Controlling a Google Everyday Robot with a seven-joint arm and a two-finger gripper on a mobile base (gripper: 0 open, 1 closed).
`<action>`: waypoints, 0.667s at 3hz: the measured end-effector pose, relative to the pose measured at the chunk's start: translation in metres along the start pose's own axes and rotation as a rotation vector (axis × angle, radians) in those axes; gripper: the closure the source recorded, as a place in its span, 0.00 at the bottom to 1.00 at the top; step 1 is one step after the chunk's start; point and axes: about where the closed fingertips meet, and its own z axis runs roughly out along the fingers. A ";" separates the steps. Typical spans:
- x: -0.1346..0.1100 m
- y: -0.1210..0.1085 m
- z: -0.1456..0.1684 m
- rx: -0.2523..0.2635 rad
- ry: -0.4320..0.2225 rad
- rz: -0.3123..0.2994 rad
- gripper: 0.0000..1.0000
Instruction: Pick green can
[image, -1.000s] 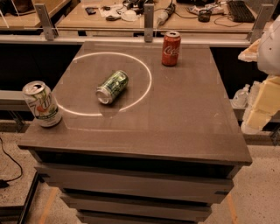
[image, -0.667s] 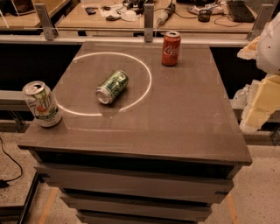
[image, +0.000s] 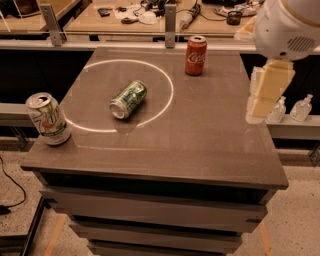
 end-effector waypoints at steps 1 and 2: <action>-0.058 -0.024 0.008 0.024 -0.056 -0.200 0.00; -0.131 -0.039 0.026 0.034 -0.091 -0.418 0.00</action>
Offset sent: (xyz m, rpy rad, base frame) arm 0.0794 0.2134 -0.0018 -0.1433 -0.1226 0.6606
